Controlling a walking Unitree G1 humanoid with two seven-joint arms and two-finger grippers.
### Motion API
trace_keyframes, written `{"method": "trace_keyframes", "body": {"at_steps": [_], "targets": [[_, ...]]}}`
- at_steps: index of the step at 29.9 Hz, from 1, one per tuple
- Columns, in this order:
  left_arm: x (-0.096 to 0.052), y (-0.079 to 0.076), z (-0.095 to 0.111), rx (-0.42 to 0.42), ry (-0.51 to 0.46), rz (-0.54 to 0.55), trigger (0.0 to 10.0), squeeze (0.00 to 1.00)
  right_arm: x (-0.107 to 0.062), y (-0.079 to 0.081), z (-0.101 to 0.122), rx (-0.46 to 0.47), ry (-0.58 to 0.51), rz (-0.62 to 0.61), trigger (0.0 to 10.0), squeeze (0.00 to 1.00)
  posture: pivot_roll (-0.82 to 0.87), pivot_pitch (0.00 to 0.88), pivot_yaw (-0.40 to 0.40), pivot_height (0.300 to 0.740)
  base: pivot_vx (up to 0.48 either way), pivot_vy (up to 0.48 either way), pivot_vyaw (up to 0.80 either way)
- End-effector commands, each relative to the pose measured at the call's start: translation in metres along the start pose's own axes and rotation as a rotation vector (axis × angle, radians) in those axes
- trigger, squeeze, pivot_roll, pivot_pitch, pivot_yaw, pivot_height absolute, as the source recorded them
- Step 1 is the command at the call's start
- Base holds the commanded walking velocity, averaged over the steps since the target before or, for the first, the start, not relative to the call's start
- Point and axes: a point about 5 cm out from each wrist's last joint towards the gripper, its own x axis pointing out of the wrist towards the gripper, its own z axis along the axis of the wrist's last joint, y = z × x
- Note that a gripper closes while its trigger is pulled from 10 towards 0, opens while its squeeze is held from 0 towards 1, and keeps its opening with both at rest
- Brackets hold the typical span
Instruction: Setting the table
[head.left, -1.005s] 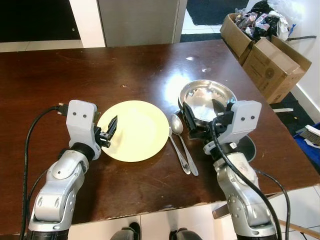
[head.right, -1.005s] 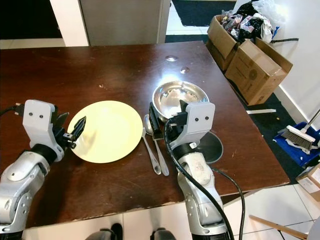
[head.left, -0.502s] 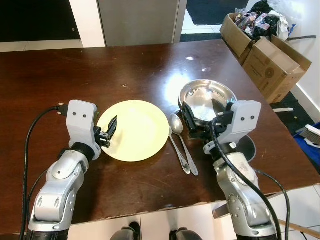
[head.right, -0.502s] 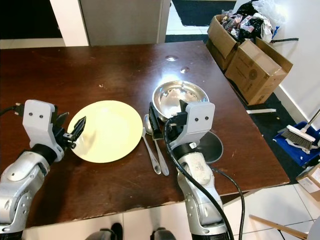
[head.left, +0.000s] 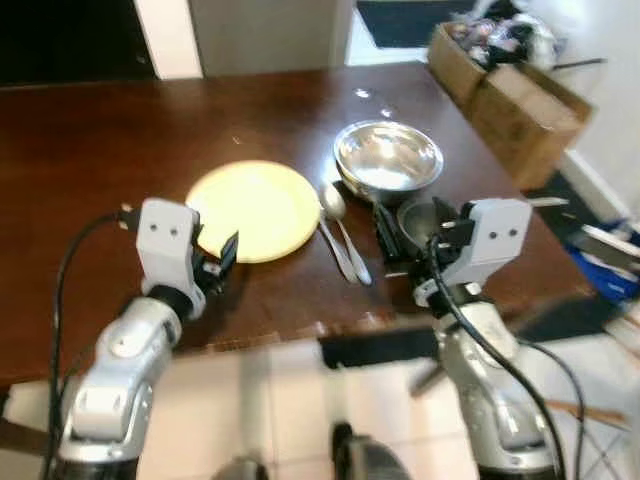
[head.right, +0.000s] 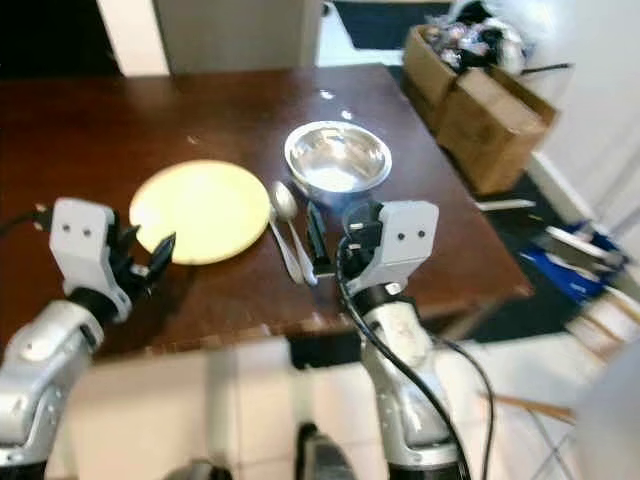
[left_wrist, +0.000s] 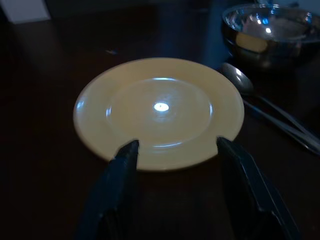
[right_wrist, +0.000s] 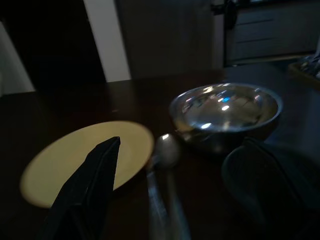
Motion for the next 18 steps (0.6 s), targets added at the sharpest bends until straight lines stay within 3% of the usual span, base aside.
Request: {"method": "trace_keyframes", "body": {"at_steps": [1, 14, 18], "targets": [[-0.0021, 0.0016, -0.0052, 0.001, 0.022, 0.013, 10.0, 0.0, -0.0002, 0.0013, -0.0002, -0.008, 0.0, 0.005, 10.0, 0.0, -0.13, 0.095, 0.046, 0.74, -0.356, 0.0, 0.0], [-0.0022, 0.0012, -0.0052, 0.002, 0.021, 0.012, 10.0, 0.0, -0.0002, 0.0015, -0.0002, -0.003, -0.002, 0.006, 10.0, 0.0, -0.13, 0.095, 0.045, 0.74, -0.347, 0.0, 0.0], [-0.0021, 0.0011, -0.005, 0.001, 0.02, 0.01, 10.0, 0.0, -0.0001, 0.0016, -0.0002, 0.001, -0.002, 0.005, 10.0, 0.0, -0.13, 0.095, 0.045, 0.74, -0.144, 0.0, 0.0]]}}
